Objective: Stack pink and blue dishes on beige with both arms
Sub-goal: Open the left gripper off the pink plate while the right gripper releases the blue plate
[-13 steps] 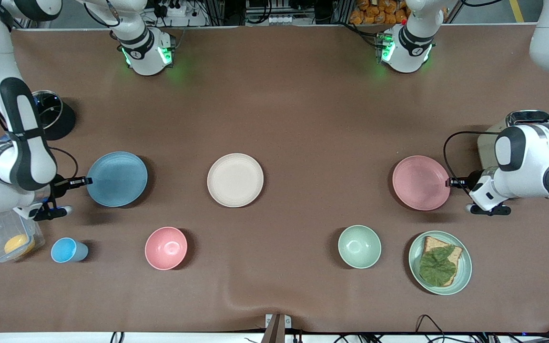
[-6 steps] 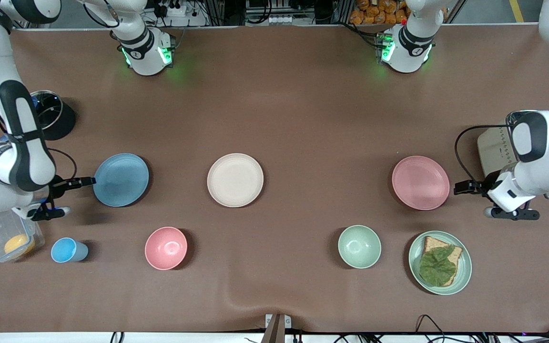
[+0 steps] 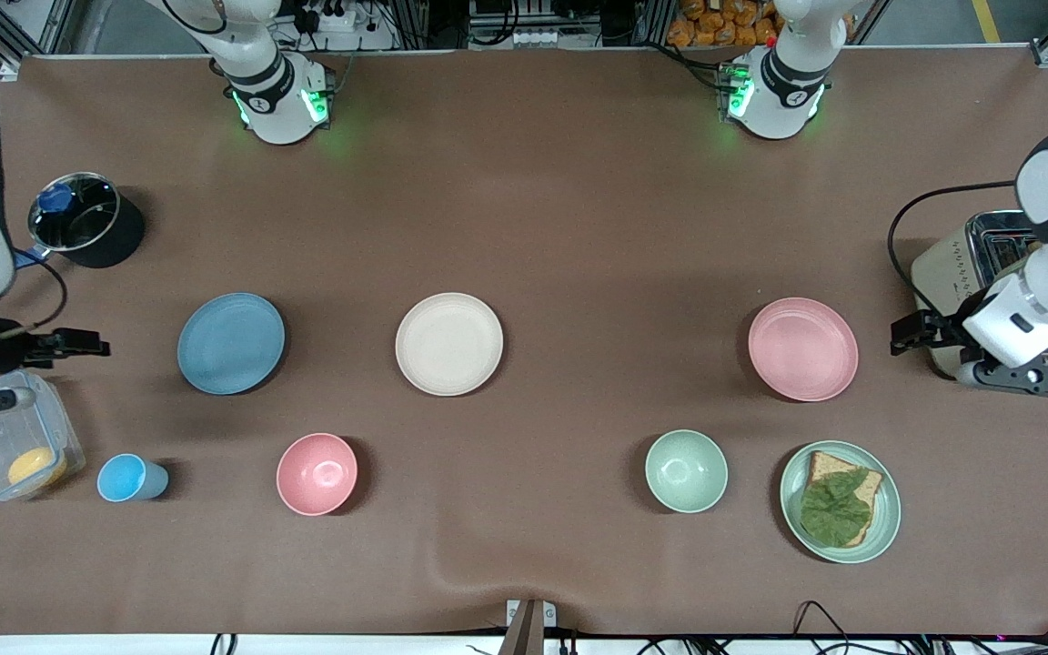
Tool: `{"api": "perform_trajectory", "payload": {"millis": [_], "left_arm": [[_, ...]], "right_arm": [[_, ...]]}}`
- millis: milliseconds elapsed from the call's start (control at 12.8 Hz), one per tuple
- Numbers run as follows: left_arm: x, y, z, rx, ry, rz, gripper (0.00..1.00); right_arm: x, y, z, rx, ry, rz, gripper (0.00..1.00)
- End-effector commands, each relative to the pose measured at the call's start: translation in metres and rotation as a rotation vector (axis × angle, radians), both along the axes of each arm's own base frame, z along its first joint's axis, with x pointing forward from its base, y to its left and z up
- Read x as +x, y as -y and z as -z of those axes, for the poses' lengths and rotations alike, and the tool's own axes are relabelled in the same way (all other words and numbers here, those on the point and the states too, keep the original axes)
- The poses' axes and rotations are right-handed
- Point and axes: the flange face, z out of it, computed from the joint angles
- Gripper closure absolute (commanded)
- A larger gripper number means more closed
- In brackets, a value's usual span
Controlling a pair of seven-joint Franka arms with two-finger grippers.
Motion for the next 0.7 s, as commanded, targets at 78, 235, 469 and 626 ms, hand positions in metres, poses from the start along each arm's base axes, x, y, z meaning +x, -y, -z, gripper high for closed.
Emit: {"api": "perform_trajectory", "payload": {"millis": [78, 235, 469, 626], "left_arm": [[0.006, 0.007, -0.046, 0.036, 0.017, 0.014, 0.0], [0.012, 0.014, -0.059, 0.028, 0.045, 0.025, 0.0], [0.024, 0.029, -0.074, 0.022, 0.045, 0.052, 0.0], [0.028, 0.041, -0.079, 0.016, 0.038, 0.013, 0.0]], "right_arm": [[0.008, -0.025, -0.05, -0.037, -0.034, 0.048, 0.0], [0.0, -0.031, -0.081, -0.049, -0.05, 0.124, 0.0], [-0.018, -0.037, -0.135, -0.062, 0.023, 0.134, 0.0], [-0.03, -0.063, -0.149, -0.071, 0.043, 0.138, 0.0]]}}
